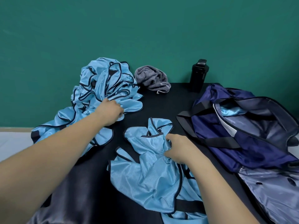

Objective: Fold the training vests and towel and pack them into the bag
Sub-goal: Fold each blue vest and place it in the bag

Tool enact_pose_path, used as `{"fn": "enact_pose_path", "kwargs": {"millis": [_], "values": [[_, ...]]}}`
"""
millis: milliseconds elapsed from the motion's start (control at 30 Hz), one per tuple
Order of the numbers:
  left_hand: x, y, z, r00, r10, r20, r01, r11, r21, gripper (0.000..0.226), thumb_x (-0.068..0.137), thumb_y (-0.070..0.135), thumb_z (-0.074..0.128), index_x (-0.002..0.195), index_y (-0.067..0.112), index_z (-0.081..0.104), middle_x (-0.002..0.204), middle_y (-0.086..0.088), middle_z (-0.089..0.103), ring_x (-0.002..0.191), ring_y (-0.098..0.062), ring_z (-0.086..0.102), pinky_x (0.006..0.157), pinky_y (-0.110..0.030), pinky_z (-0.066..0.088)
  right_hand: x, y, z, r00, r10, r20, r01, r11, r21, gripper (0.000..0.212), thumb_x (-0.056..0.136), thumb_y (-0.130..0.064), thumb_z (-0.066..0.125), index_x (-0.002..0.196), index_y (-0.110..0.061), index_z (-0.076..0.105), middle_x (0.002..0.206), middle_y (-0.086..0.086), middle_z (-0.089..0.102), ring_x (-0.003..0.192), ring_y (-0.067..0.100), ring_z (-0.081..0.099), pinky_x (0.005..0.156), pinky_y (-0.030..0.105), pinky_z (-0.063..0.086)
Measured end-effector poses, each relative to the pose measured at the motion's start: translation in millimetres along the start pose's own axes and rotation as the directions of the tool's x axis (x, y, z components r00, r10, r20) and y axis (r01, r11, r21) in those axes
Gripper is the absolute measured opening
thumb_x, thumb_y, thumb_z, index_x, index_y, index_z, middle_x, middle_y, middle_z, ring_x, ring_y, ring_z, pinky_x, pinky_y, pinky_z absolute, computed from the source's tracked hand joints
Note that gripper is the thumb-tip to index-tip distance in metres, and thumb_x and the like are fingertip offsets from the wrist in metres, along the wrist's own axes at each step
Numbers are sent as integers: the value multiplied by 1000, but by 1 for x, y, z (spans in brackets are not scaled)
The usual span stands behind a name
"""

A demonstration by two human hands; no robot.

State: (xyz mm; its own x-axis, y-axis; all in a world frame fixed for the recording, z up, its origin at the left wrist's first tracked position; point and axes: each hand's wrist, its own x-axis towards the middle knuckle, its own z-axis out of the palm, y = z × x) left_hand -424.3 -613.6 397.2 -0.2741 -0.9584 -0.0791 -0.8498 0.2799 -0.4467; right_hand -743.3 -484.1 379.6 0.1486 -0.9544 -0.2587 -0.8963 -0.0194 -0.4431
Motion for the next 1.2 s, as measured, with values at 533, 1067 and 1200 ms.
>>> {"fn": "enact_pose_path", "kwargs": {"millis": [533,1067,1200], "values": [[-86,110,-9,985,-124,119,169,588,-791,66,89,53,72,150,40,50,136,7,53,131,-22,52,110,-49,46,1,-2,-13,996,48,-75,-33,982,185,43,89,-43,67,130,-34,57,123,-2,47,99,15,61,86,34,51],[-121,95,-21,916,-262,305,363,212,-907,29,99,57,65,119,37,62,99,7,67,88,-12,69,72,-33,54,12,-39,19,990,35,-135,5,957,289,36,91,-48,76,110,-20,64,87,-12,62,82,8,60,69,30,49],[-120,93,-16,890,-260,375,454,412,-790,59,86,76,69,111,23,58,98,4,67,85,-12,63,65,-30,45,10,-34,7,1000,24,-16,-19,968,250,19,85,-24,67,83,-5,69,67,-1,57,59,14,45,53,28,45]]}}
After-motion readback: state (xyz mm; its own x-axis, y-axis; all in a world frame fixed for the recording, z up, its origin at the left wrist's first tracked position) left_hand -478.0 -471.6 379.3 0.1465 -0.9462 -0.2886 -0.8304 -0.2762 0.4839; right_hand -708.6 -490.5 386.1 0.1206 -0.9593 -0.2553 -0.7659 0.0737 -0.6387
